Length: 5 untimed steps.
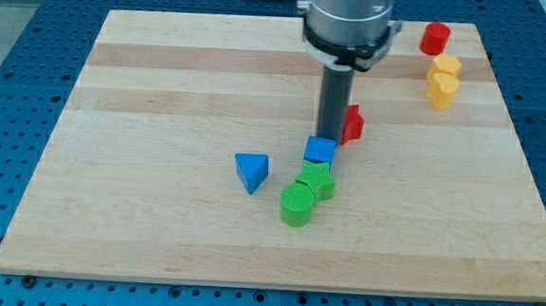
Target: Move the blue cube to the top left of the green star
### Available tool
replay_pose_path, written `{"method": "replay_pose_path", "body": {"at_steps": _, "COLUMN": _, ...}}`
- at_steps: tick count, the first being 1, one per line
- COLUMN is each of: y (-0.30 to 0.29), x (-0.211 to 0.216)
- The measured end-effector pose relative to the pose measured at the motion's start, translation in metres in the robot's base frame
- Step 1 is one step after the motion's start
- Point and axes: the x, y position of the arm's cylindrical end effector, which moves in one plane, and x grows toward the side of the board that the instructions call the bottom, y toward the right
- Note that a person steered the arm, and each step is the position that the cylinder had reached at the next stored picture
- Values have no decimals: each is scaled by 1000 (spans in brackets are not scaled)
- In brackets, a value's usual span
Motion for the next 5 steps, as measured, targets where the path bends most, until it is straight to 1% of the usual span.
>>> {"method": "replay_pose_path", "body": {"at_steps": 1, "y": 32, "x": 0}}
{"method": "replay_pose_path", "body": {"at_steps": 2, "y": 47, "x": 0}}
{"method": "replay_pose_path", "body": {"at_steps": 3, "y": 44, "x": 3}}
{"method": "replay_pose_path", "body": {"at_steps": 5, "y": -10, "x": 11}}
